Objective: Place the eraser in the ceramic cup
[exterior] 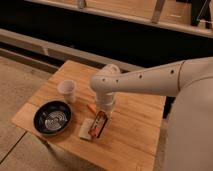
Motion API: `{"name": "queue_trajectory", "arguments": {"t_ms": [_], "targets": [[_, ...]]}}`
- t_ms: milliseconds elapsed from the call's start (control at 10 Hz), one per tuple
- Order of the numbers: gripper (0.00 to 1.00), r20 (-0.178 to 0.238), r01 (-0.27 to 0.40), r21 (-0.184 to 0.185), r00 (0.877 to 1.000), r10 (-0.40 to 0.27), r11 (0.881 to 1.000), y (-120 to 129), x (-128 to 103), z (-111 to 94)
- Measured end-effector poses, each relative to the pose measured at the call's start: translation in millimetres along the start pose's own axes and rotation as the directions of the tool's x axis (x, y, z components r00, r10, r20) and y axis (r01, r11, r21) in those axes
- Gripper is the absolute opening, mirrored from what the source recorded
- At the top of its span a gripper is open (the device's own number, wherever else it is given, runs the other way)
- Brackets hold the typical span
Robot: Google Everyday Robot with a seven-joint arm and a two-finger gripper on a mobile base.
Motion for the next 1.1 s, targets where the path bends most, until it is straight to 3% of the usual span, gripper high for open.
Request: {"name": "queue_trajectory", "arguments": {"t_ms": [100,1100], "targets": [[0.00,-0.001,0.012,-0.013,1.000,-0.012,1.000,13.0,2.5,-3.3],[0.00,0.003,0.009,-0.008,1.000,-0.009,1.000,10.2,0.0,-3.7]]}}
